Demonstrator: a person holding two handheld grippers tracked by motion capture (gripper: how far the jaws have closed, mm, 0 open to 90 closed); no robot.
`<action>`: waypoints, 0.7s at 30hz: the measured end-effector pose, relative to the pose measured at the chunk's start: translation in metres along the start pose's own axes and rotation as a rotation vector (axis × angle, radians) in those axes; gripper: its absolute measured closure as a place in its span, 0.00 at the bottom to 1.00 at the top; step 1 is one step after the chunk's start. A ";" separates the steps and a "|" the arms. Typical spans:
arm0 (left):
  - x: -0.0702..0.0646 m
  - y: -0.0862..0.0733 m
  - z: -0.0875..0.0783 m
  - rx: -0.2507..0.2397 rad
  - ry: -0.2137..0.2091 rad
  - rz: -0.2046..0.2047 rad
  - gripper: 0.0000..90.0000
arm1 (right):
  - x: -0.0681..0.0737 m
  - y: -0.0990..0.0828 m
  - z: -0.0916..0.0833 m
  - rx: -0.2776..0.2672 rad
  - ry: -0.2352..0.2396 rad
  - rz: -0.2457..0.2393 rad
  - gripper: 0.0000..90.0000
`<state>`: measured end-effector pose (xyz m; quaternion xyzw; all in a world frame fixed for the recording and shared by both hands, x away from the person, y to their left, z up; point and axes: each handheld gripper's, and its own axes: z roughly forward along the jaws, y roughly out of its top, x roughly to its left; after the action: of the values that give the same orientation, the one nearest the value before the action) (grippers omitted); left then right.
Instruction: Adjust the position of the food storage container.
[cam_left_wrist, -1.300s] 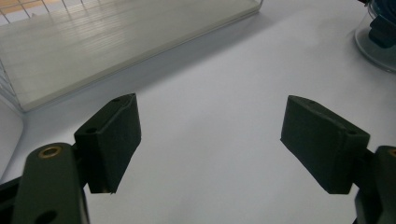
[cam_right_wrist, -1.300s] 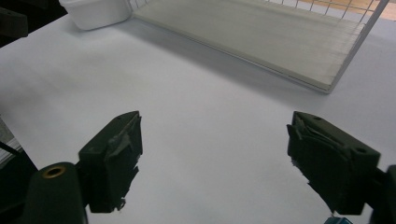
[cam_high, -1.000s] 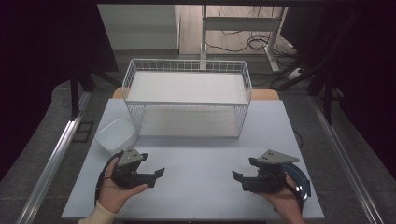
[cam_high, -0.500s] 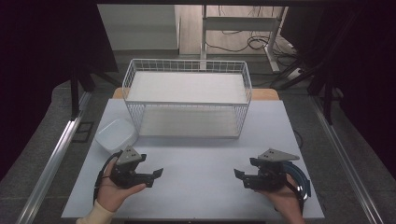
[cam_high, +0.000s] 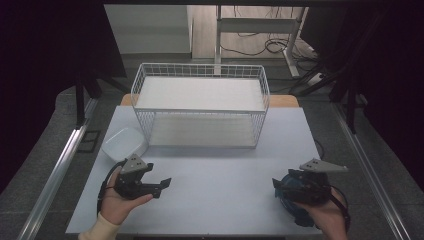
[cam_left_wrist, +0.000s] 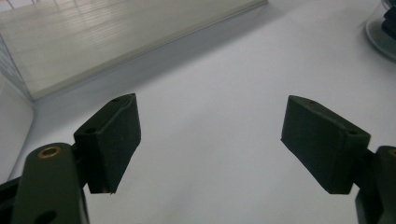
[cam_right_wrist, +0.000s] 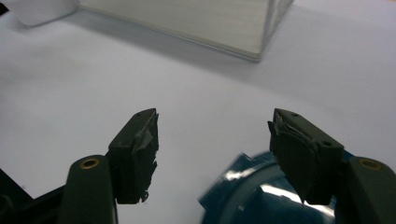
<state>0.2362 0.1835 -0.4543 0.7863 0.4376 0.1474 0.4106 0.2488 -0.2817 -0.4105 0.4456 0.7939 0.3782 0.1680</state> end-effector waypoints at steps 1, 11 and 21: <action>0.000 0.000 0.000 0.000 0.000 0.000 0.22 | 0.000 0.000 0.000 0.000 0.000 0.000 0.38; -0.009 0.002 0.005 0.013 0.001 0.033 0.22 | -0.030 -0.010 -0.008 0.034 -0.050 0.041 0.43; -0.013 0.002 0.004 0.002 -0.005 0.048 0.22 | -0.048 -0.022 -0.031 0.053 -0.156 0.108 0.48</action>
<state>0.2317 0.1703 -0.4537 0.7972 0.4179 0.1547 0.4073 0.2433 -0.3430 -0.4101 0.5201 0.7629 0.3299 0.1968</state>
